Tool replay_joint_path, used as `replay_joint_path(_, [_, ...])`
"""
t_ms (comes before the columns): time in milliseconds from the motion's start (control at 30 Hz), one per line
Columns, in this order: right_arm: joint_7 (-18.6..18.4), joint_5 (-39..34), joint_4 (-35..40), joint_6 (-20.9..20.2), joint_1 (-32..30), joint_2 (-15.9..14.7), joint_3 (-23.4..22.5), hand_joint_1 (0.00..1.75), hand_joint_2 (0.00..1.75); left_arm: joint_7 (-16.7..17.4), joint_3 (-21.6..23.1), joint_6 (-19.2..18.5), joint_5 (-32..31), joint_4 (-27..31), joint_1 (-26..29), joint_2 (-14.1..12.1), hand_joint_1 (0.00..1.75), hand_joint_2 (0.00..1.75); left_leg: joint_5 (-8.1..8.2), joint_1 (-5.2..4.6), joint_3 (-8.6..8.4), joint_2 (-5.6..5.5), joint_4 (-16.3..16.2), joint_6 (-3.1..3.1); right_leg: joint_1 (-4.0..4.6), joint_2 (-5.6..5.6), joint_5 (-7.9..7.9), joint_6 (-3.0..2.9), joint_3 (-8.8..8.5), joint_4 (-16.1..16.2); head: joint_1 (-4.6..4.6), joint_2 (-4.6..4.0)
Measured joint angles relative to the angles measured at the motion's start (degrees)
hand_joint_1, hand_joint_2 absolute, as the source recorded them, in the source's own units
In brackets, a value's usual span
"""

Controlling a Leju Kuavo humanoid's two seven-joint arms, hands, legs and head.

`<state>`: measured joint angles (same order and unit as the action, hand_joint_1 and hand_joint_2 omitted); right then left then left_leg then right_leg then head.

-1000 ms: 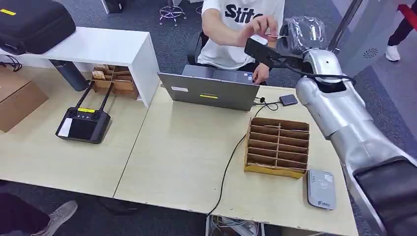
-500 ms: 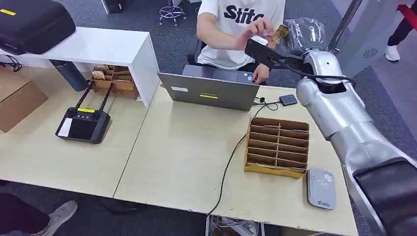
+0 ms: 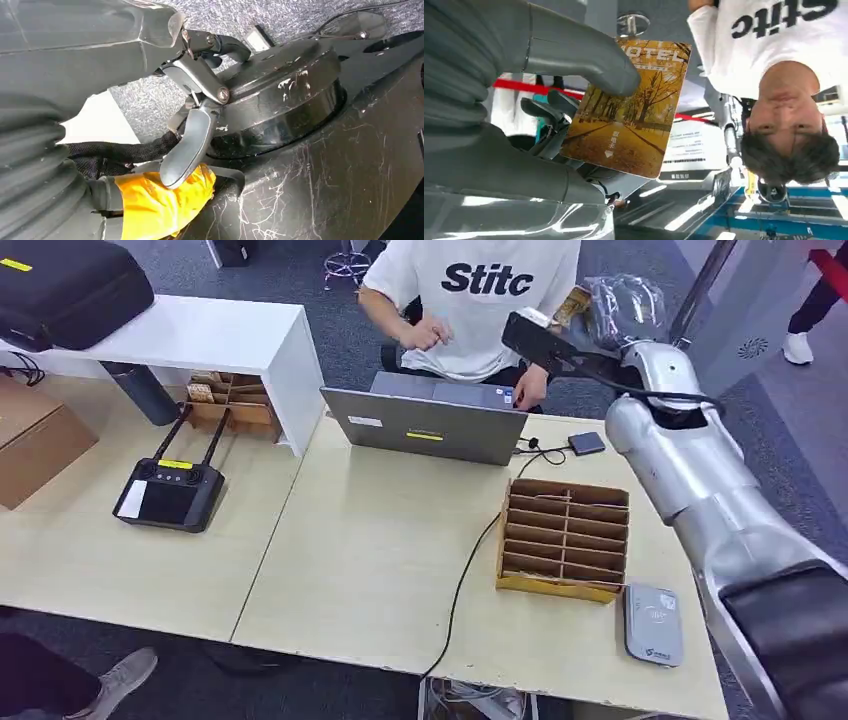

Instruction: Pass the card to the sensor for recognition and then transmit it.

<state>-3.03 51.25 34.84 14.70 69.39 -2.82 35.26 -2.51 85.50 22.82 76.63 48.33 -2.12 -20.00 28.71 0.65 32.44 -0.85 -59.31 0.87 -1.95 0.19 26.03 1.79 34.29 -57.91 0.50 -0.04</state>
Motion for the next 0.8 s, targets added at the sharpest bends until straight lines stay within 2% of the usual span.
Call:
replay_joint_path(167, [3.8, -6.3, 4.7, 1.8, -2.3, -1.6, -4.3, 1.75, 1.75, -0.1, 0.0, 1.3, 0.0, 0.7, 0.2, 0.0, 0.00, 1.75, 0.00, 0.00, 0.01, -0.02, 0.0, 0.00, 0.00, -0.02, 0.00, 0.00, 0.00, 0.0, 0.02, 0.00])
replay_joint_path(367, [5.7, -8.5, 10.3, 3.6, -5.3, -4.0, -8.1, 1.75, 1.75, -0.1, -0.1, 2.4, 0.7, 2.0, 0.6, -0.4, 0.00, 1.75, 0.01, -0.01, 0.00, -0.01, 0.0, -0.01, 0.00, -0.01, 0.00, 0.00, 0.01, 0.0, 0.04, 0.00])
replay_joint_path(433, [6.7, -9.5, 14.7, 5.6, -8.3, -5.9, -9.5, 1.75, 1.75, -0.4, -0.2, 4.4, 1.6, 3.4, 1.1, -0.7, 0.00, 1.75, 0.01, 0.00, 0.00, -0.03, 0.0, -0.01, 0.02, -0.03, 0.00, 0.00, -0.02, 0.1, -0.02, 0.00])
replay_joint_path(567, [7.4, -9.9, 24.2, 5.9, -15.6, -10.0, -13.1, 1.75, 1.75, -1.9, -0.2, 8.7, 3.9, 7.9, 1.9, -1.9, 0.00, 1.75, 0.02, 0.00, 0.05, -0.19, 0.0, -0.01, 0.03, -0.21, 0.02, 0.02, -0.01, 0.1, -0.02, 0.00])
replay_joint_path(800, [9.0, -9.8, 36.3, 7.6, -26.9, -16.5, -21.0, 1.75, 1.75, -4.3, -0.2, 12.7, 7.9, 14.0, 3.0, -4.0, 0.00, 1.75, 0.05, -0.01, 0.09, -0.18, 0.0, -0.04, 0.02, -0.20, 0.02, 0.03, -0.01, 0.1, 0.04, 0.00])
